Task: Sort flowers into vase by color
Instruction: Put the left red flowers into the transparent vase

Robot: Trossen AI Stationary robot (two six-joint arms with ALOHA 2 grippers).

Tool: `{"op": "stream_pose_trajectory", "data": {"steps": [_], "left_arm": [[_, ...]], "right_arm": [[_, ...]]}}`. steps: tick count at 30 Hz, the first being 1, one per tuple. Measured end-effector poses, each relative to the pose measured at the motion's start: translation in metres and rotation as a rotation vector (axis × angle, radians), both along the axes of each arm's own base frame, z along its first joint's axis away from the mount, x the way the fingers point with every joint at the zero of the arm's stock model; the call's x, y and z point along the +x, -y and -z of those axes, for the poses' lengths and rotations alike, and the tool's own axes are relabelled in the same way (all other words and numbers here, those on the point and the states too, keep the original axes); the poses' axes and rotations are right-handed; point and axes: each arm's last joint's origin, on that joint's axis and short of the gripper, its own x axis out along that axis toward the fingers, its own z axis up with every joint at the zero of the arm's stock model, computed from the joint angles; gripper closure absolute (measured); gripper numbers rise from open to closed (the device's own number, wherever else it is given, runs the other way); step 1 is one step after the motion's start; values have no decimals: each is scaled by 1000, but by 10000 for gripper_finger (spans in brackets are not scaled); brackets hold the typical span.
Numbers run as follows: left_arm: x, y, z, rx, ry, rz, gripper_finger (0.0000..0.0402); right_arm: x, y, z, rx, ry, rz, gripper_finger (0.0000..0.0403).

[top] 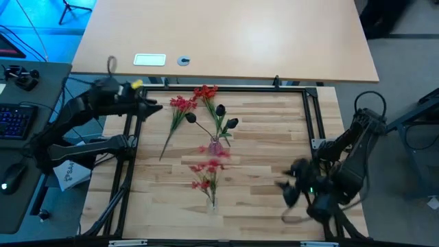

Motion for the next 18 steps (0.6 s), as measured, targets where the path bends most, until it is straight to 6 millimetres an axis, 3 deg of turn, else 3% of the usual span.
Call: {"op": "stream_pose_trajectory", "data": {"steps": [6,12,18], "left_arm": [[-10,2,51,-217,-374,-171,131],[-7,3,103,-358,-445,-253,131],[21,-3,143,-385,-495,-232,131]], "right_arm": [[-7,36,-1,-102,-160,156,155],[-7,47,-5,-121,-171,134,155],[-7,47,-5,-114,-178,128,155]]}}
